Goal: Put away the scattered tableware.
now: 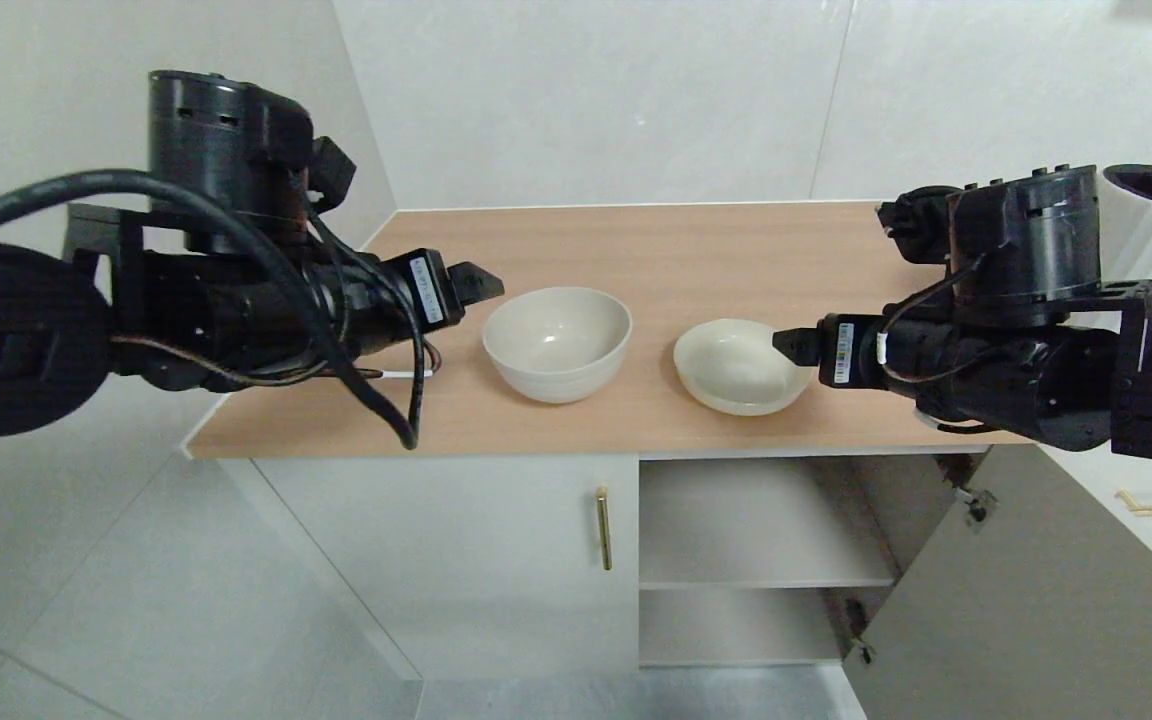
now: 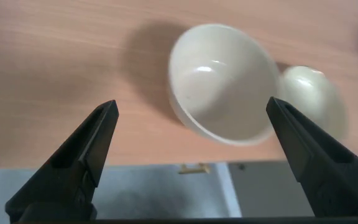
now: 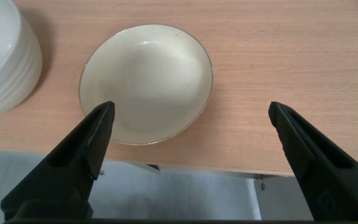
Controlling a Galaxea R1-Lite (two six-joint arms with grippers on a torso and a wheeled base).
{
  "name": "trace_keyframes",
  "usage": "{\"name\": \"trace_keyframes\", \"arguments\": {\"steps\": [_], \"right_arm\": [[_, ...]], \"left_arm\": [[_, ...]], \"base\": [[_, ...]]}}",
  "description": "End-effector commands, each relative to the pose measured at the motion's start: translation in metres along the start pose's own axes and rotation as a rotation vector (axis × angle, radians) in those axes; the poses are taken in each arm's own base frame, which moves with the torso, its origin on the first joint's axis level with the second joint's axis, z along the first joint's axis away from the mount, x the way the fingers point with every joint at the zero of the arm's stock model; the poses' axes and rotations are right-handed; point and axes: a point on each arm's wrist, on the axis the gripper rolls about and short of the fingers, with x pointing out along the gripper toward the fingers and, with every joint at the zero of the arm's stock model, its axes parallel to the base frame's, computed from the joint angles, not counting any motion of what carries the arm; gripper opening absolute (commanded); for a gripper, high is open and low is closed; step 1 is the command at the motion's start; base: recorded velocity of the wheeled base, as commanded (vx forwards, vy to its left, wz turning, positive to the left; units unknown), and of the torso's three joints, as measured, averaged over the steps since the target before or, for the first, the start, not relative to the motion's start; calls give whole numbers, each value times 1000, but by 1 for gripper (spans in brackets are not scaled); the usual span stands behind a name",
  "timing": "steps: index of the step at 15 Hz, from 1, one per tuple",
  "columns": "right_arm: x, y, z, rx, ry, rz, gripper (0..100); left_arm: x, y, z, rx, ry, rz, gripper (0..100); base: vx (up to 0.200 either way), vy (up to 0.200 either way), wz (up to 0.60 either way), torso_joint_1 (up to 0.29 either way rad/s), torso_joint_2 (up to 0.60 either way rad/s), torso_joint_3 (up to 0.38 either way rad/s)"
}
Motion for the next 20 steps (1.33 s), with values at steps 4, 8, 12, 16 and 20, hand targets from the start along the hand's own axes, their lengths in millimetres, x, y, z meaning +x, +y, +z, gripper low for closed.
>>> {"name": "trace_keyframes", "arguments": {"steps": [4,8,12,16,20], "right_arm": [[0,0,-1,-1,2,0,100],[2,0,-3,-3,8,-3,100],[1,0,-2,-1,5,-2,100],[1,0,-1,-1,4,-2,100],[0,0,-1,0,3,-2,100]], "left_arm": [[59,-2,-25,26,49,124,100],[74,-3,-33,18,46,124,100],[79,-3,-36,14,48,127,100],[77,-4,-35,13,47,122,0],[64,-7,-25,-24,12,102,0]], "base": [[0,0,0,0,0,0],[0,0,0,0,0,0],[0,0,0,0,0,0],[0,0,0,0,0,0],[0,0,0,0,0,0]]}}
